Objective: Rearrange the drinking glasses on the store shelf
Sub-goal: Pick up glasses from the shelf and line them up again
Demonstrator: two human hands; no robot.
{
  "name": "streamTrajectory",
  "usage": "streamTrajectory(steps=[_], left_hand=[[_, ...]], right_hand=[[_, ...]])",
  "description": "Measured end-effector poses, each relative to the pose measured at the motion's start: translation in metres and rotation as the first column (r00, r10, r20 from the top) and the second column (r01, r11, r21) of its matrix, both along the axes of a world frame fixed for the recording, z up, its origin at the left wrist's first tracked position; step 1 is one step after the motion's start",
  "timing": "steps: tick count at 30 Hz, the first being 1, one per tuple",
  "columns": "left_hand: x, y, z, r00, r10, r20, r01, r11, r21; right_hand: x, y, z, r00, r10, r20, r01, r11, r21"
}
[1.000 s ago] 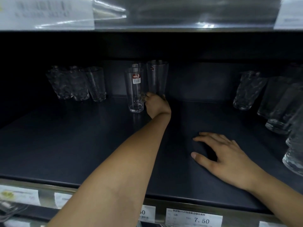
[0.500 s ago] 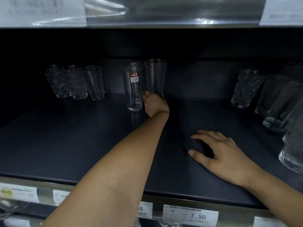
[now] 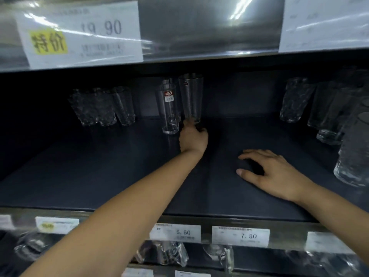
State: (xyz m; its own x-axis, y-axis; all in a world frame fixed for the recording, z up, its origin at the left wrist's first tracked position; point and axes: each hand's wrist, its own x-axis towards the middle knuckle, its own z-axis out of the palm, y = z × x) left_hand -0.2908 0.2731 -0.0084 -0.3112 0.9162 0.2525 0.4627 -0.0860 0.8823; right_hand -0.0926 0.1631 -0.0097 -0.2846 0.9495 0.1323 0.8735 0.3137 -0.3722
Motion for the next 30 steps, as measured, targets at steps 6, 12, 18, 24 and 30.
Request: streamTrajectory(steps=[6,12,18,24,30], left_hand=[[-0.056,-0.046,0.013,0.905,-0.426,-0.004,0.42,0.893,-0.159],[-0.085,-0.094,0.038,0.82,-0.535,0.202,0.572,0.768,-0.287],[-0.062,-0.148,0.047,0.735,-0.632,0.248,0.677,0.706,-0.207],[0.007,-0.206,0.061,0.528,-0.797,0.292,0.844,0.532,-0.073],[0.078,-0.256,0.069,0.368,-0.899,0.239,0.924,0.382,0.01]], right_hand=[[-0.005,-0.008,0.008,0.994,-0.097,-0.055,0.095,0.995,-0.037],[-0.03,-0.053,0.036,0.867,-0.317,-0.385,0.319,0.946,-0.059],[-0.036,-0.142,0.055,0.78,-0.372,-0.504,0.445,0.895,0.028],[-0.012,-0.239,0.052,0.666,-0.539,-0.515,0.642,0.766,0.028],[0.024,-0.327,0.033,0.455,-0.656,-0.602,0.813,0.581,-0.019]])
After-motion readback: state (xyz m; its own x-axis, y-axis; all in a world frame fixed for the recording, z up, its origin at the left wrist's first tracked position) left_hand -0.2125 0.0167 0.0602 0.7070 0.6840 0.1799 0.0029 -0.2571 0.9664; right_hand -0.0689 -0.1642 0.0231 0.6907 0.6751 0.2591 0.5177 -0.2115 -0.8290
